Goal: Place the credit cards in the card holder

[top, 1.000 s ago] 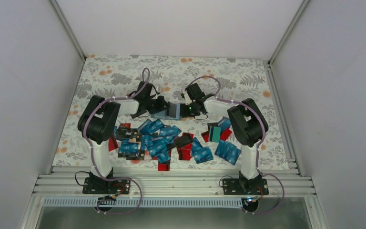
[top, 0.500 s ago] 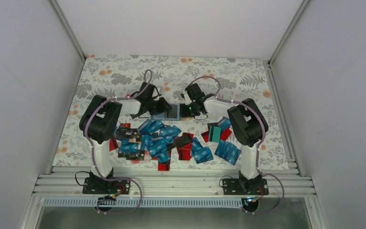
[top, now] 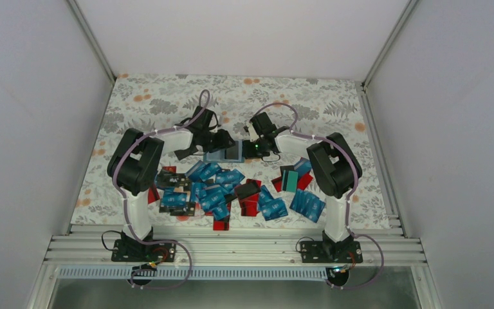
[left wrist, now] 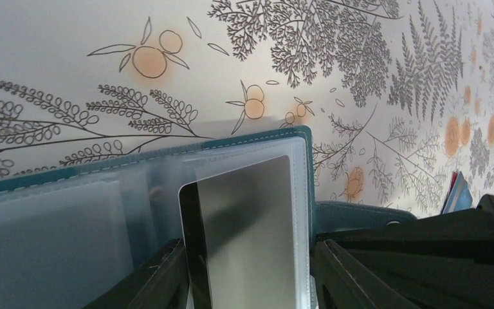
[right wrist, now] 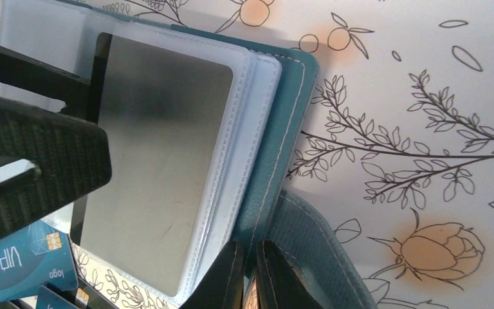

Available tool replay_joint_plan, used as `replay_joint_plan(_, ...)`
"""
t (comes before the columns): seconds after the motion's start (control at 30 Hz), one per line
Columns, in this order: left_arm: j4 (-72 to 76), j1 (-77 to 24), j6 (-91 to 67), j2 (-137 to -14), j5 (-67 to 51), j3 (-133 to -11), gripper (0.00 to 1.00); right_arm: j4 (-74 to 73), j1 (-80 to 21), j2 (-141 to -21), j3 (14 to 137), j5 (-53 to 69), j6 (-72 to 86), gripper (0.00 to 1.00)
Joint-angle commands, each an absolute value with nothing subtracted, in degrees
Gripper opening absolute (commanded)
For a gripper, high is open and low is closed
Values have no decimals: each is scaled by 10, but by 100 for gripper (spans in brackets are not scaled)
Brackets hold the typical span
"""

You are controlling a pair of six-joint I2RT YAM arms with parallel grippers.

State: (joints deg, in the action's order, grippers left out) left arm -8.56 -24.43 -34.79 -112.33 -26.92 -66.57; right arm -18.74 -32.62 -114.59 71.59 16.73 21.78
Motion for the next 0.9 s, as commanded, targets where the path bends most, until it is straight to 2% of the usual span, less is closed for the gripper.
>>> replay_joint_plan(0.0, -151, -250, -313, -1099, -237, -695, 52, -181, -332, -1152, 722, 171, 212, 8)
replay_joint_plan(0.2, -181, -258, -298, -1103, -215, -710, 58, -181, -333, -1153, 724, 171, 212, 8)
replay_joint_plan(0.87, -184, -289, -313, -1136, -232, -739, 56, -181, -332, -1152, 725, 171, 211, 8)
